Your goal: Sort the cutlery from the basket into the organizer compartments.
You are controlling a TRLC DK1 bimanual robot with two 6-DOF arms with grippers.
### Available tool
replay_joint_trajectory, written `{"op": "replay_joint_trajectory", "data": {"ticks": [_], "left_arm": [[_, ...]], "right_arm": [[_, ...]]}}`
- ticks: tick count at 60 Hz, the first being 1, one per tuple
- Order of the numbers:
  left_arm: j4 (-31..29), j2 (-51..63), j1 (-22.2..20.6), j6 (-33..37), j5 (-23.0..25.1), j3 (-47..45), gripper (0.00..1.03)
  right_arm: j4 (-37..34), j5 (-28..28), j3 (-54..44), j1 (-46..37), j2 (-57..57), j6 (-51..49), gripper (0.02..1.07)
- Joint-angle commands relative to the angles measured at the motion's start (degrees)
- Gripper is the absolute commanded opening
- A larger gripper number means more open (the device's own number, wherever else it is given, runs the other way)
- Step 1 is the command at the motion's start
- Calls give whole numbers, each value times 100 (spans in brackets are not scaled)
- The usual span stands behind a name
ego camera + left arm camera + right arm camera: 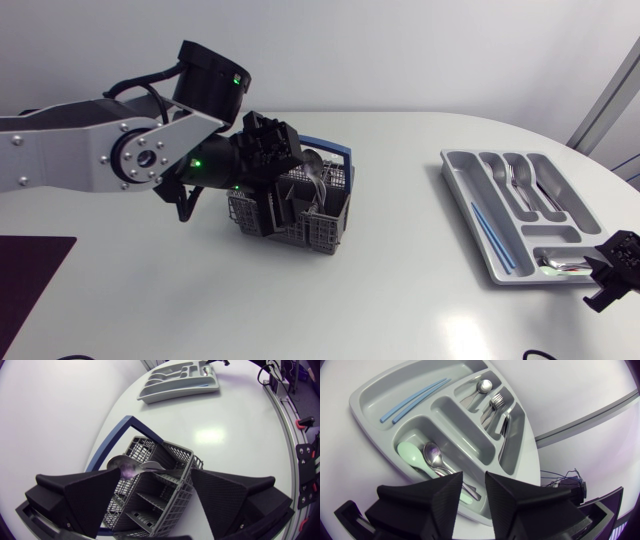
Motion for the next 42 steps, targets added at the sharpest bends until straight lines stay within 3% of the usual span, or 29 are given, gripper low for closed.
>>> {"op": "replay_joint_trajectory", "data": {"ticks": [1, 8, 26, 32, 42], "left_arm": [[57, -115, -41, 264, -68, -158, 98], [260, -71, -112, 545, -358, -228, 97], [585, -1, -358, 1371, -772, -466, 96], [717, 43, -463, 1538, -851, -518, 89], [778, 263, -481, 1951, -851, -448, 66]], "right_arm": [[-216, -60, -145, -35, -332, 42, 61], [-726, -148, -145, 35, -832, 280, 72], [-1596, -130, -444, 844, -2151, 886, 74], [-1798, 37, -558, 1275, -2538, 1106, 74], [-2114, 389, -708, 2057, -3241, 1589, 74]]}}
